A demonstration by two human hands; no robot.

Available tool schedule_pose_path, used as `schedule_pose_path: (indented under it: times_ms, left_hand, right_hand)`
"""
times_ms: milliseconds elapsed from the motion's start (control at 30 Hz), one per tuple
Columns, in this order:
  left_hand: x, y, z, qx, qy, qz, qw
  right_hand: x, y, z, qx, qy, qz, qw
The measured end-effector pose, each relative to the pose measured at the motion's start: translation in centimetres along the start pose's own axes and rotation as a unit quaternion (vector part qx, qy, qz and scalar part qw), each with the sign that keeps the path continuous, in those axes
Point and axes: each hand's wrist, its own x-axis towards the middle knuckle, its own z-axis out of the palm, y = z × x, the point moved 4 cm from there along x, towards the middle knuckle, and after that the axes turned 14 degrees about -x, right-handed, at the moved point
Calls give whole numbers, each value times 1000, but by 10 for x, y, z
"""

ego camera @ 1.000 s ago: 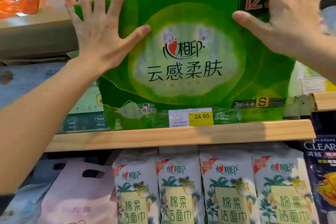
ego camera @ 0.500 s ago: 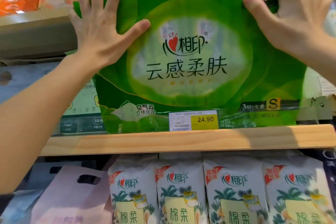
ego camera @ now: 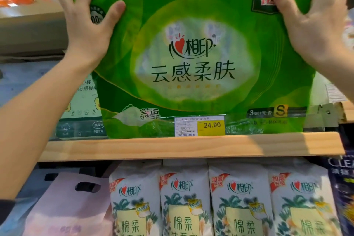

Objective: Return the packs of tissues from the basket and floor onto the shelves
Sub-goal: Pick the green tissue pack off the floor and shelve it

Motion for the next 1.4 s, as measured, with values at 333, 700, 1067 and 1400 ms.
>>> schedule_pose_path:
  times_ms: [333,700,1067,1400]
  left_hand:
    - [-62,14,3,177,-108,17,978]
    - [-84,21,20,206,-162,-31,965]
    - [-82,13,27,209,-159,-19,965]
    - [-84,-12,54,205,-291,-81,931]
  right_hand:
    - [-60,9,1,-123,-94,-141,978]
    - [-76,-12,15,-156,-157,-143,965]
    - [-76,-10,23,-142,-140,-145,969]
    - [-75,5,61,-161,-251,-146,943]
